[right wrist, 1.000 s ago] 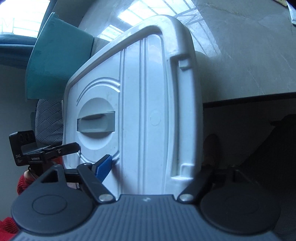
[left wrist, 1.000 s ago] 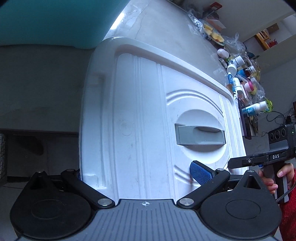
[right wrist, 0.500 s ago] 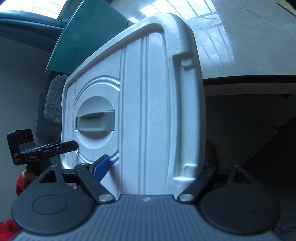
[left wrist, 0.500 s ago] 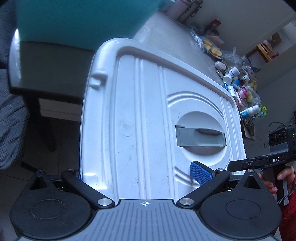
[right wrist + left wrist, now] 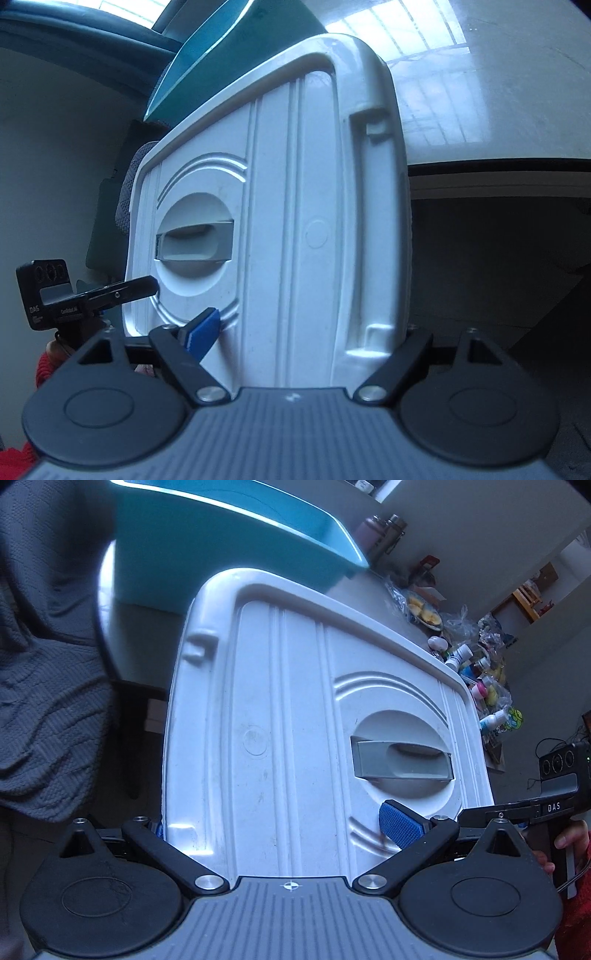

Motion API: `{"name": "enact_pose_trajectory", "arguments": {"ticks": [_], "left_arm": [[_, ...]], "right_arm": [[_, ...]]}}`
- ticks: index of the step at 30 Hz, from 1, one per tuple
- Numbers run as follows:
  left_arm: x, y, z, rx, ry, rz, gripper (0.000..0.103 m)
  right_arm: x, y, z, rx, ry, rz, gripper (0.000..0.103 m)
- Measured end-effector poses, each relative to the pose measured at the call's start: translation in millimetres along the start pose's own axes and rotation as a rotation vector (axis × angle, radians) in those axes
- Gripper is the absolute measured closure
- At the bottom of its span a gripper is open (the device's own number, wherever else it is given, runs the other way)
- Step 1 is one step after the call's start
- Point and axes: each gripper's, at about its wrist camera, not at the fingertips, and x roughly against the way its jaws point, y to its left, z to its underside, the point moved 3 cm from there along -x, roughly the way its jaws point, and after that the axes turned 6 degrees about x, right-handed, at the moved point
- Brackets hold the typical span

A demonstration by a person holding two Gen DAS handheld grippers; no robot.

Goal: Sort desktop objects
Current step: 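Carry the raised lid with both tools over to the teal bin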

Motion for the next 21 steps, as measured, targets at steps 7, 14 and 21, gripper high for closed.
{"name": "enact_pose_trajectory", "arguments": {"ticks": [7, 14, 21], "left_arm": [[58.2, 45.0, 2.6, 0.005, -0.005, -0.001, 0.000], [102.0, 67.5, 5.5, -0.021, -0.039, -0.001, 0.000], [125.6, 82.6, 9.8, -0.017, -0.056, 0.000, 0.000]], "right_arm": [[-27.5, 58.6, 18.7, 0.013, -0.026, -0.008, 0.021], [-64.6, 101.3, -5.9, 0.014, -0.053, -0.012, 0.022], [-98.5, 136.3, -31.1, 0.027, -0.066, -0.005, 0.022]]}}
